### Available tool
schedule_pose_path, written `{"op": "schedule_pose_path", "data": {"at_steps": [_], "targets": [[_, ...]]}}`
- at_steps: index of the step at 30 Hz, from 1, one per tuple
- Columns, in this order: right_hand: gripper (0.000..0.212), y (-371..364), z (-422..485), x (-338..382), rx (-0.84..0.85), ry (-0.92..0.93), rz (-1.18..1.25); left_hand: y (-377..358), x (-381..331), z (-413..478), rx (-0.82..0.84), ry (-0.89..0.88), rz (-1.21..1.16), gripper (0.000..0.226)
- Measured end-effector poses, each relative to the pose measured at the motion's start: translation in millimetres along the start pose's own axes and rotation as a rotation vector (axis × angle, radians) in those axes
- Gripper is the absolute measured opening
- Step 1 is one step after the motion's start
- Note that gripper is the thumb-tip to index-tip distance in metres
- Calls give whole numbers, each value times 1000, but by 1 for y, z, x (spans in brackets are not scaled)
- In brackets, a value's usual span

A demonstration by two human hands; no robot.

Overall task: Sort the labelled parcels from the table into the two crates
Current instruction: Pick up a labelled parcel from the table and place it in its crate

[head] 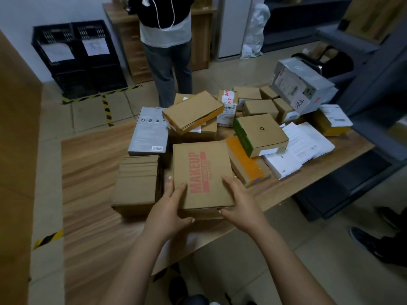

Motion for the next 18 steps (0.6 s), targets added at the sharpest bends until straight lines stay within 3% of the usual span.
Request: {"op": "schedule_pose_path", "data": {"at_steps": [9,14,18], "targets": [[101,33,-19,-48,36,-157,273,-31,-23,-17,-86,55,-10,93],[91,28,-18,-48,48,-74,279,-34,-23,-20,-116,109,-3,94],[95,26,-10,-46,55,-21,252,-25,-14,-25,-159,210,-33,98]]}}
Point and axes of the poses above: each hand's wrist, its own z-axis towards the middle knuckle, its own y-axis out of the back of the hand, x = y × z, the point moved 7 cm from there along z, towards the middle knuckle, and after that the axes turned 14 degrees about -x, right-handed, at the moved point
